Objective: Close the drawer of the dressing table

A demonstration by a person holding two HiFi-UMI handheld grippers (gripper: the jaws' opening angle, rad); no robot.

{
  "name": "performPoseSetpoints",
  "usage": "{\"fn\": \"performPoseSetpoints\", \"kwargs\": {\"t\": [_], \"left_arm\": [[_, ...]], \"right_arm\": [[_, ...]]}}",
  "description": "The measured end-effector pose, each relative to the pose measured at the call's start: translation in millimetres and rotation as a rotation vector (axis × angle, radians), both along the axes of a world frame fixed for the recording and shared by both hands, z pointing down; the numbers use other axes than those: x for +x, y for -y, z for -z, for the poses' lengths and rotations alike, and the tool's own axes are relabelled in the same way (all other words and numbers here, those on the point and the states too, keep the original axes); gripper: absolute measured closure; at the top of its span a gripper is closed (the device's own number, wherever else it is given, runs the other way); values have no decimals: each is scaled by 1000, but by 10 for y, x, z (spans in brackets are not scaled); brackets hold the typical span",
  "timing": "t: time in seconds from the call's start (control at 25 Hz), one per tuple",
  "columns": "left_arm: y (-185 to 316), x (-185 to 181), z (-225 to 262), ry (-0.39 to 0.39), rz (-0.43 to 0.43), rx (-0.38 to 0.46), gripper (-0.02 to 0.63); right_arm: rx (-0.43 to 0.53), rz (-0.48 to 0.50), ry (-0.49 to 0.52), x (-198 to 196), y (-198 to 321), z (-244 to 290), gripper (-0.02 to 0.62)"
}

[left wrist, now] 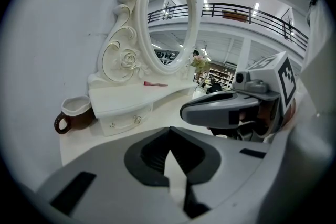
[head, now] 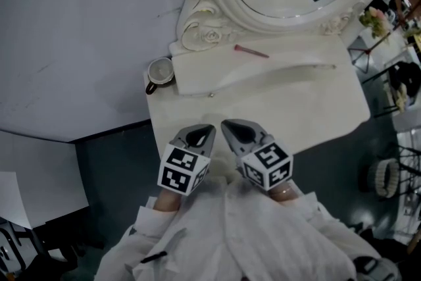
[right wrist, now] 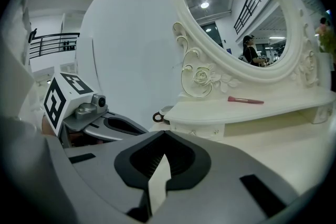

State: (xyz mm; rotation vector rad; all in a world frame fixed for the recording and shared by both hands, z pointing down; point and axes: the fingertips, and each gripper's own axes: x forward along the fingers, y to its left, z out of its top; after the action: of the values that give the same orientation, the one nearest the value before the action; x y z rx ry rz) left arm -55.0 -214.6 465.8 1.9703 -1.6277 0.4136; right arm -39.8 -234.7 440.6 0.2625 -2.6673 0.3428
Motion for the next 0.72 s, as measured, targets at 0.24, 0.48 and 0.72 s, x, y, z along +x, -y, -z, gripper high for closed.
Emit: {"fn": "performPoseSetpoints", "kwargs": {"t": [0.24, 0.48, 0.72], "left_arm": [[-7, 22, -21, -2, -6, -9, 600], [6, 41, -35, -7, -13, -12, 600], [7, 36, -12, -21, -12, -4, 600]], "right_arm": [[-7, 3, -11, 11, -6, -47, 589], [-39, -1, -4, 12, 2, -55, 589], [-58, 7, 0, 8, -5, -43, 589]]}}
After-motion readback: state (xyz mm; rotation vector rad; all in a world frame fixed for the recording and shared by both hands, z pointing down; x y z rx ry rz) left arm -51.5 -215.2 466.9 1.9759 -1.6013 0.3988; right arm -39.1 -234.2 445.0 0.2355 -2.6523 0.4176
